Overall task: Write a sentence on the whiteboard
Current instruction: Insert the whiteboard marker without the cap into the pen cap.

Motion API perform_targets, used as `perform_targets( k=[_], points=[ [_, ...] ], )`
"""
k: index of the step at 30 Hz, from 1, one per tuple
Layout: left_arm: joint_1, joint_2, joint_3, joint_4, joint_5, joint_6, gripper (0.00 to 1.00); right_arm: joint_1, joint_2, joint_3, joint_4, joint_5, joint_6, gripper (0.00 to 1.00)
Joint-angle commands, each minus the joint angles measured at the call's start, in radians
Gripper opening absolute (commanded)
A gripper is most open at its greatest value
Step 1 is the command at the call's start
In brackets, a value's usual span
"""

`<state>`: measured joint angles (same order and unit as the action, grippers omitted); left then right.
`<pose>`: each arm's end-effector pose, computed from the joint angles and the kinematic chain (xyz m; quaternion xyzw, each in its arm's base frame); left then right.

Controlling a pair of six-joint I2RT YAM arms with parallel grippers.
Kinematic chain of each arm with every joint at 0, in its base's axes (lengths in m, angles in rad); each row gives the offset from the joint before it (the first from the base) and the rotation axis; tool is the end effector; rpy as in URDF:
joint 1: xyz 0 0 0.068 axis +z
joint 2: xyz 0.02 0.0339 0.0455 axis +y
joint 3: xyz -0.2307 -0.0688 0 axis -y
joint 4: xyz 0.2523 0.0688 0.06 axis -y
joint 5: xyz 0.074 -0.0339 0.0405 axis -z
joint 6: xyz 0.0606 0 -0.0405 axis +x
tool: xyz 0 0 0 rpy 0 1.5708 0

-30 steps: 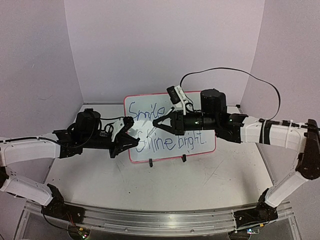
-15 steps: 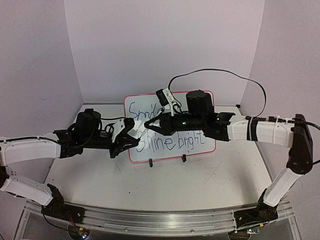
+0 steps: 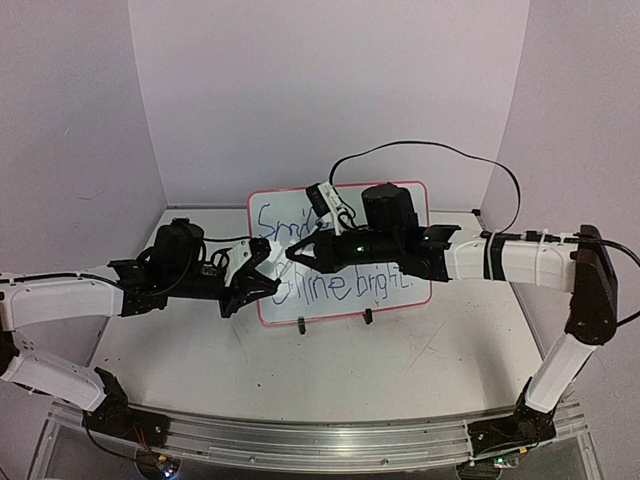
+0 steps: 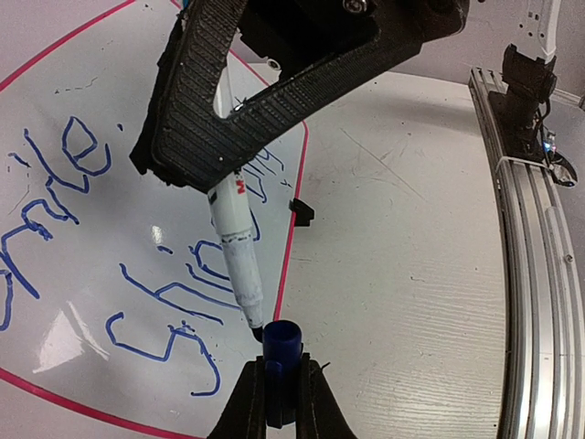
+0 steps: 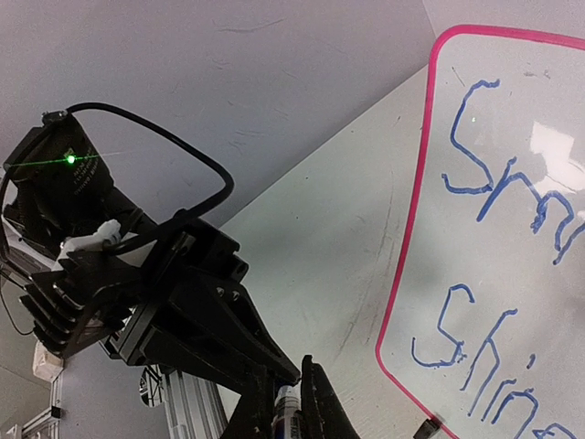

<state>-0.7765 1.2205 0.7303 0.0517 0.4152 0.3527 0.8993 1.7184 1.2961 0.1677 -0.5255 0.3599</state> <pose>0.2032 -0.2339 0.2094 0.5353 0.6385 -0.2805 0.4765 0.2444 0.3563 0.2612 -0.3567 0.6941 0.5139 0.3564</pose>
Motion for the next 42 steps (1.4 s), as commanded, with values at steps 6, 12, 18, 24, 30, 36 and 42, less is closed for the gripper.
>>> perform_targets(
  k=[6, 12, 18, 24, 30, 36, 42],
  points=[
    [-0.003, -0.006, 0.014, 0.018, -0.005, 0.013, 0.0, 0.011, -0.027, 0.022, -0.004, 0.048, -0.031, 0.0],
    [-0.003, 0.003, 0.013, 0.015, -0.005, 0.013, 0.0, 0.012, -0.079, -0.005, -0.004, 0.078, -0.045, 0.0],
    [-0.002, 0.013, 0.017, 0.012, -0.005, 0.014, 0.0, 0.012, -0.095, -0.03, 0.013, 0.073, -0.045, 0.0],
    [-0.004, 0.01, 0.017, 0.011, -0.007, 0.016, 0.0, 0.022, -0.04, -0.008, 0.012, 0.035, -0.035, 0.0],
    [-0.003, 0.009, 0.017, 0.01, -0.011, 0.019, 0.0, 0.025, -0.022, -0.003, 0.012, 0.034, -0.032, 0.0],
    [-0.003, 0.007, 0.016, 0.008, -0.005, 0.018, 0.0, 0.028, -0.009, -0.003, 0.013, 0.042, -0.029, 0.0],
    [-0.003, 0.007, 0.02, 0.005, -0.006, 0.011, 0.0, 0.04, 0.016, 0.015, 0.015, 0.06, -0.032, 0.0]
  ],
)
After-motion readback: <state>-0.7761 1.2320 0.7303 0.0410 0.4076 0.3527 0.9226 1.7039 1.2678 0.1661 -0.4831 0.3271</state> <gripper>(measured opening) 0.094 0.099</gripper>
